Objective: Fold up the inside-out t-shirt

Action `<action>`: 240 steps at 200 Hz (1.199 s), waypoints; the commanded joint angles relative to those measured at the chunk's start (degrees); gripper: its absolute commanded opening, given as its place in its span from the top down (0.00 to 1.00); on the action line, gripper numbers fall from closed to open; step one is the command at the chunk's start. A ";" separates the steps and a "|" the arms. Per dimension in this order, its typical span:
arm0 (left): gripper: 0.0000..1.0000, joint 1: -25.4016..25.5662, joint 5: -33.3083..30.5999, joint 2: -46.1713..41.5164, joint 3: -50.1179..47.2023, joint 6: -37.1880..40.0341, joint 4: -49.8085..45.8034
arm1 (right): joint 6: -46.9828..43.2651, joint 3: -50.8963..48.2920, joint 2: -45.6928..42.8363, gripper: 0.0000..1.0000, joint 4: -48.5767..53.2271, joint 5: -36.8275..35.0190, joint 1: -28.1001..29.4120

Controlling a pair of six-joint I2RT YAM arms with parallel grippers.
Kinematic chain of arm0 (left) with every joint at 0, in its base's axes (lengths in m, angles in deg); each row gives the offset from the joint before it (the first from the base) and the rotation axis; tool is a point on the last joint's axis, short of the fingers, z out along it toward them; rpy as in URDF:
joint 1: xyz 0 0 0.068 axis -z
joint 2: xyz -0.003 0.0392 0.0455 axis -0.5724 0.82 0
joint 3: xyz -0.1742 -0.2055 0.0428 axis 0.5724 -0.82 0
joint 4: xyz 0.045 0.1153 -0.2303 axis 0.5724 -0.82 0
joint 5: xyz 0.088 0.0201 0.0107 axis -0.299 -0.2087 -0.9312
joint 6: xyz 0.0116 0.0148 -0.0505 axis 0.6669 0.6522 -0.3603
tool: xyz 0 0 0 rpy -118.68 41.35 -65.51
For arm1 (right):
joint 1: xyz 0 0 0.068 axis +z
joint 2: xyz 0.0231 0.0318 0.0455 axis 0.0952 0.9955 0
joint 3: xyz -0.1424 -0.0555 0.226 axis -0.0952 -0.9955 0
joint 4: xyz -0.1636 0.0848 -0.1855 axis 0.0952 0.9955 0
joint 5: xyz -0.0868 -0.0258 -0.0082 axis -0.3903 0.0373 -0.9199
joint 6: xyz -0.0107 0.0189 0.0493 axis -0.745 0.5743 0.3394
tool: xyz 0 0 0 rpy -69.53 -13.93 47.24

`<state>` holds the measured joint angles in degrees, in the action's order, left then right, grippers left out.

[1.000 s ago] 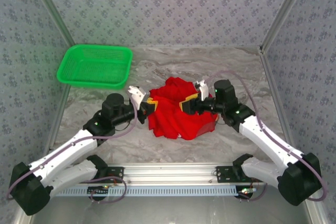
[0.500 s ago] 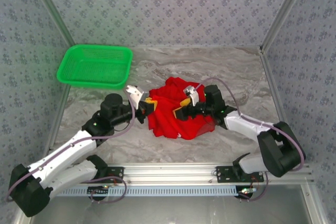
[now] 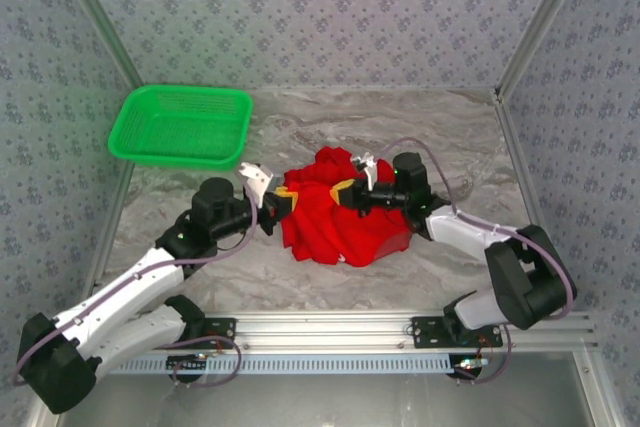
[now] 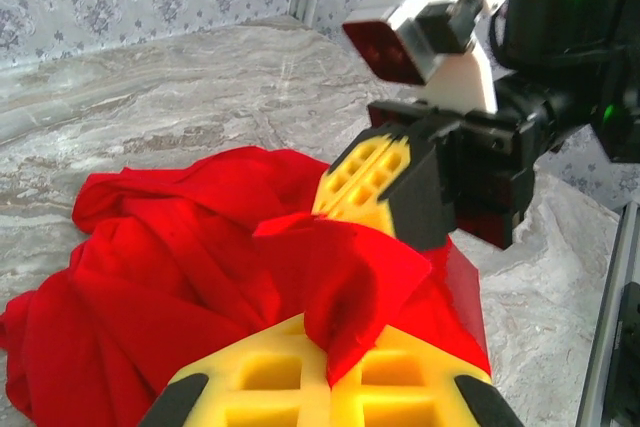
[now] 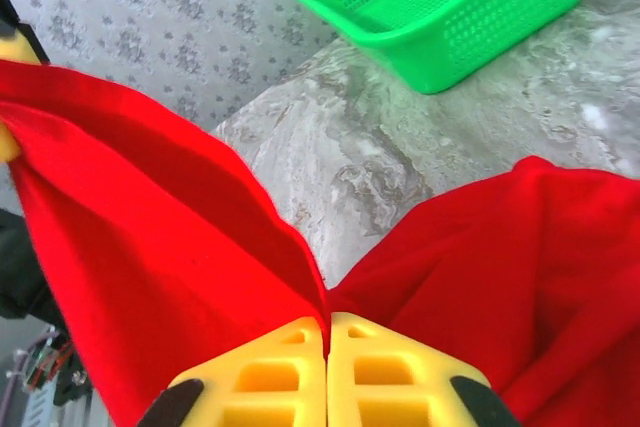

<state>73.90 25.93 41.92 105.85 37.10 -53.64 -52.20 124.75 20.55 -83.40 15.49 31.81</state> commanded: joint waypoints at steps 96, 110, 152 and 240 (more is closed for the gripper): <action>0.94 -0.31 -2.96 23.31 5.99 -10.02 3.06 | -5.19 13.87 -3.43 1.00 55.33 -24.97 -4.22; 0.92 -0.31 -2.16 26.14 7.66 -9.90 1.87 | -5.47 13.90 -1.91 1.00 54.76 -24.30 -4.29; 0.83 -1.18 2.36 31.72 11.15 -9.78 1.48 | -6.26 12.72 0.31 1.00 52.96 -24.75 -4.46; 0.51 -4.43 8.71 42.82 22.68 -11.30 -6.45 | -6.70 9.48 -0.68 1.00 49.75 -24.12 -3.77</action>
<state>70.89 32.22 81.31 124.15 28.33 -56.81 -58.11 134.83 20.64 -32.91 -8.25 27.72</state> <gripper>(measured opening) 0.437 0.061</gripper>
